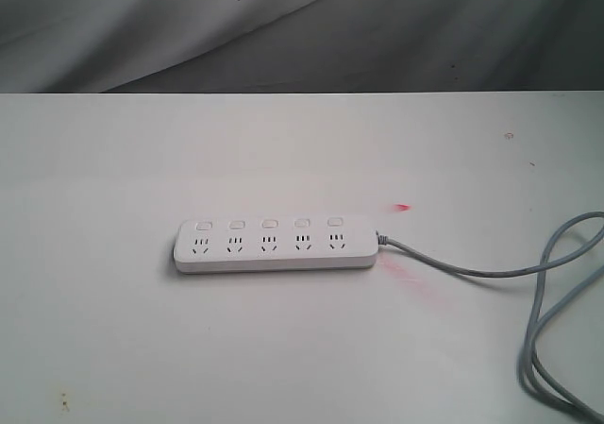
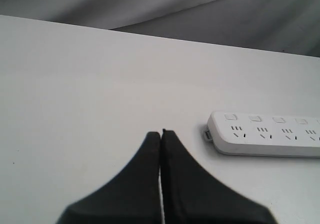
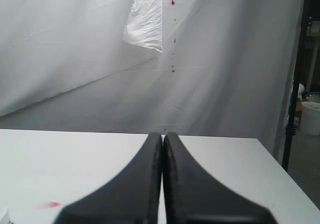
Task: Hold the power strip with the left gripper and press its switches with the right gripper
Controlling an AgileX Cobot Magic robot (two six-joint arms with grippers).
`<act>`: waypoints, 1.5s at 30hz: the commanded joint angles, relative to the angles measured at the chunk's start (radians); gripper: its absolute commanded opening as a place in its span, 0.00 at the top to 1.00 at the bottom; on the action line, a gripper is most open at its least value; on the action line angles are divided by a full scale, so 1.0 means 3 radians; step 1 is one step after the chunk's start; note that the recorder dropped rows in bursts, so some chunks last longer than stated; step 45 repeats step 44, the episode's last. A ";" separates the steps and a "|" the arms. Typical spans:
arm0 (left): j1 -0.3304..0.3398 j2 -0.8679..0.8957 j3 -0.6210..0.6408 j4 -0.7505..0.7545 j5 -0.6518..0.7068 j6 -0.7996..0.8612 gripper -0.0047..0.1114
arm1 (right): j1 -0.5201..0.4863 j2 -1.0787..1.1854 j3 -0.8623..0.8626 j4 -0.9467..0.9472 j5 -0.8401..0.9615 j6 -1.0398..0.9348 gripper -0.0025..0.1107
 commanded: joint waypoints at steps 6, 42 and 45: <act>-0.0016 -0.0015 0.0016 0.0016 -0.0014 -0.0034 0.96 | -0.0026 -0.0014 0.0011 0.0014 0.0001 0.0004 0.98; -0.0016 -0.0015 0.0016 0.0016 -0.0014 -0.0034 0.96 | -0.0026 -0.0014 0.0011 0.0073 0.0001 0.0015 0.98; -0.0016 -0.0015 0.0016 0.0016 -0.0014 -0.0034 0.96 | -0.0026 -0.0014 0.0011 0.0073 0.0001 0.0015 0.98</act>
